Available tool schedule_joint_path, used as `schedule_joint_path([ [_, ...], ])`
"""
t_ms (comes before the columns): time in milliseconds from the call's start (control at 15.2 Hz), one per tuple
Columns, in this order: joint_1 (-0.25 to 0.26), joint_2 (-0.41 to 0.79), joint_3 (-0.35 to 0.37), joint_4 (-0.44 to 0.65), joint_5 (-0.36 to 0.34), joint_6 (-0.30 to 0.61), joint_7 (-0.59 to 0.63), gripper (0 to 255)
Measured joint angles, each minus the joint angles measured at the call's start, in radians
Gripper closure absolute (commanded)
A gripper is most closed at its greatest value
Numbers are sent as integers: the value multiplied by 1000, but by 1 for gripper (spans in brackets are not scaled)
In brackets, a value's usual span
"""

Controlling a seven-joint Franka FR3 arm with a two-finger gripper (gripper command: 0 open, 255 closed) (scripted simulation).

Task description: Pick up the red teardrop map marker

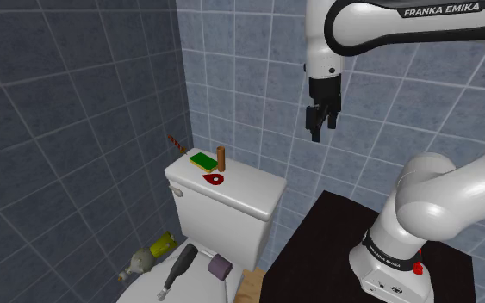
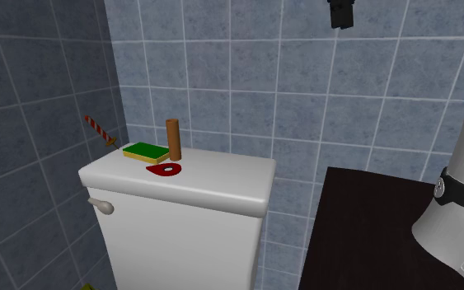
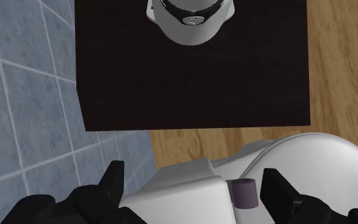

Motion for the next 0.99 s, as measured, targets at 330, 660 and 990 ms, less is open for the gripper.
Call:
schedule_joint_path([
  [330, 7, 77, -3, -20, 2, 112, -5, 0],
  [660, 20, 226, -4, -27, 9, 298, -11, 0],
  [990, 31, 405, -6, 13, 16, 467, -23, 0],
])
